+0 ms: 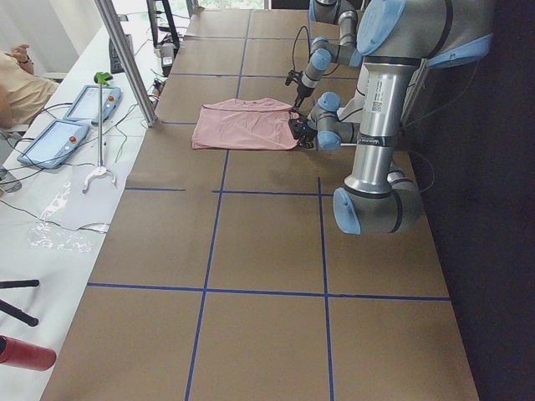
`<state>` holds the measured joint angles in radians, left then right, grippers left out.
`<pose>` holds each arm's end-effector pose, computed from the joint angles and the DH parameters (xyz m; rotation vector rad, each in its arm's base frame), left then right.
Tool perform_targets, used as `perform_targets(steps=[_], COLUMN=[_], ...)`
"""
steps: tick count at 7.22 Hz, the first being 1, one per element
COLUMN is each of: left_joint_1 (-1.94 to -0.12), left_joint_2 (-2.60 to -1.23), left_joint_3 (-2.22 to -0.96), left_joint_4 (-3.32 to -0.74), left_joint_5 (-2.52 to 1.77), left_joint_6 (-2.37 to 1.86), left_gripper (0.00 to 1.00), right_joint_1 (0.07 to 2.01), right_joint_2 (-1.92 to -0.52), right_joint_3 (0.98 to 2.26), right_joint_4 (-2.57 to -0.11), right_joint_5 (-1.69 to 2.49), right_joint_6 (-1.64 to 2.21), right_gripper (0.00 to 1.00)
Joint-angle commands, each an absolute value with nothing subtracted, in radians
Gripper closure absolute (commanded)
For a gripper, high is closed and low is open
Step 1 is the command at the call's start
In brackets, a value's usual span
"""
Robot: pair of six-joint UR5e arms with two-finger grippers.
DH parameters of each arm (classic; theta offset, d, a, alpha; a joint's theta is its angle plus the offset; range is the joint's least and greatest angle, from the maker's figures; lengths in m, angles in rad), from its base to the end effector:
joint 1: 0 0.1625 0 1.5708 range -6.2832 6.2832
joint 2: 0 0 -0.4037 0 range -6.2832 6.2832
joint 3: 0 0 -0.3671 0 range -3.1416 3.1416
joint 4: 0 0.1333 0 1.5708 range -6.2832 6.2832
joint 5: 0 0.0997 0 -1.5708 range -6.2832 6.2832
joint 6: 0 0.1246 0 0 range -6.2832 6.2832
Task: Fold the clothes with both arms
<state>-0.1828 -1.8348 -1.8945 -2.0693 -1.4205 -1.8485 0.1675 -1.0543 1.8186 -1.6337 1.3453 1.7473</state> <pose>0.5292 -0.2524 0.3178 0.0846 1.1017 -0.4949 -0.5834 -0.2621 0.2879 0.2145 -0.7043 0.4075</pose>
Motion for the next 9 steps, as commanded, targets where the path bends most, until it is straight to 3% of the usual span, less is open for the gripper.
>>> perform_targets(steps=[1,3,7,8,9], left_joint_1=[-0.183,-0.192,-0.19,-0.192,-0.192], left_joint_2=[-1.836,-1.822,-1.839,-1.861,-1.871], left_joint_3=[-1.894,-2.004,-2.467,-2.518,-2.49], left_joint_4=[-2.069,-2.012,-1.532,-1.47,-1.467], left_joint_5=[-1.42,-1.433,-1.563,-1.583,-1.583], left_joint_6=[-1.847,-1.803,-1.795,-1.795,-1.793], left_gripper=[1.0,1.0,1.0,1.0,1.0], right_joint_1=[0.173,0.19,0.176,0.173,0.173], right_joint_2=[-1.054,-1.068,-1.057,-1.057,-1.055], right_joint_3=[1.827,1.934,2.368,2.382,2.355], right_joint_4=[-1.634,-1.694,-2.111,-2.131,-2.126], right_joint_5=[1.345,1.358,1.439,1.439,1.44], right_joint_6=[1.75,1.743,1.744,1.744,1.743], right_gripper=[1.0,1.0,1.0,1.0,1.0])
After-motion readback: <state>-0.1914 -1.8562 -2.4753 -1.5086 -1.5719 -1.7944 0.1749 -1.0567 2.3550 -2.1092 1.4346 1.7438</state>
